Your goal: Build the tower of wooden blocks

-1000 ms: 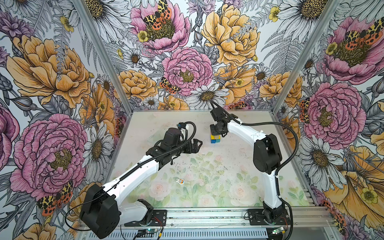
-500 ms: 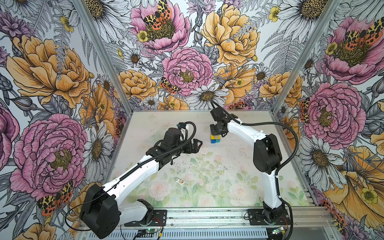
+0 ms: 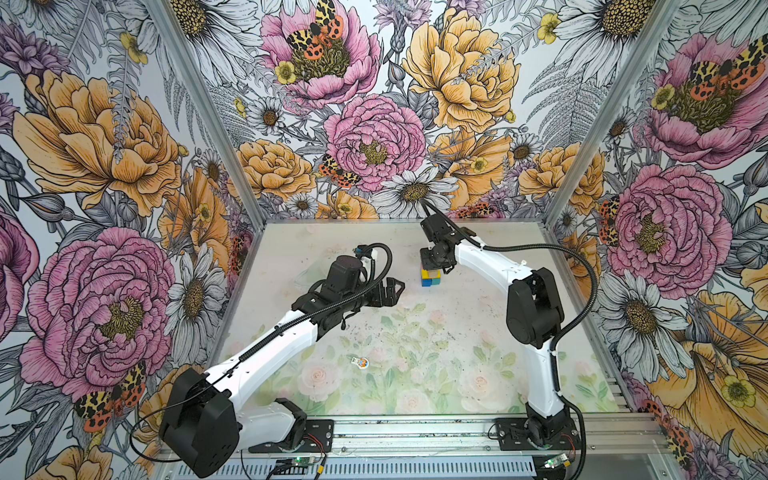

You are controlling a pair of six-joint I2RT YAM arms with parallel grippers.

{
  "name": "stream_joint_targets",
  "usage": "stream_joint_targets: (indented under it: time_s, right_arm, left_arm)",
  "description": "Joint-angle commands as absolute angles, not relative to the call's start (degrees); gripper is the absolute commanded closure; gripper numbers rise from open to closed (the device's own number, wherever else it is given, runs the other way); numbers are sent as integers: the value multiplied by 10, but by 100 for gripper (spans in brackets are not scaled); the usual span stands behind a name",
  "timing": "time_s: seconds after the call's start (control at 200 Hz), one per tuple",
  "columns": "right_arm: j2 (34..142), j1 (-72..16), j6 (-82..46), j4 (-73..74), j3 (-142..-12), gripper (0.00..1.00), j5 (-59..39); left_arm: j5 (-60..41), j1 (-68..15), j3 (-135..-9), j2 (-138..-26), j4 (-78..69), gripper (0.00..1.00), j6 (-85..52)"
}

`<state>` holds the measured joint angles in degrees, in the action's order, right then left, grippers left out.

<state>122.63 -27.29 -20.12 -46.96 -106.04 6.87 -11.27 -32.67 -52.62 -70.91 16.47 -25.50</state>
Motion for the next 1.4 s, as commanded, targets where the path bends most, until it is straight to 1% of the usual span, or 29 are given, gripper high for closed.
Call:
stream_joint_targets:
  time_s: [0.0,0.26,0.535,0.816,0.911,1.061,1.181,1.286,1.396]
  right_arm:
    - [1218,-268,-213,-468,-1082,69,81]
    - [1227,-269,-213,-468,-1084,68,83]
    - [1233,-268,-213,-468,-1082,63,78]
    - [1233,-267,-213,-468,-1080,60,78]
    - [1228,-267,-212,-468,-1080,55,75]
    - [1210,-268,-208,-467,-1080,42,71]
    - [1188,-268,-202,-467,-1081,36,76]
    - [1162,-268,-197,-467,-1079,33,79]
    - [1129,-269,-197,-467,-1071,31,81]
  left_arm:
    - [-115,-318,-537,-693,163,1,-252]
    - [-118,-316,-536,-691,164,1,-251]
    - [-119,-315,-537,-692,165,1,-251]
    - [-120,-315,-538,-692,166,1,-252]
    - [-119,-315,-538,-691,167,1,-251]
    - [-119,-315,-540,-687,168,1,-249]
    - [-116,-315,-537,-678,170,1,-250]
    - [-115,-315,-534,-664,174,1,-252]
    - [-111,-316,-528,-643,180,1,-256]
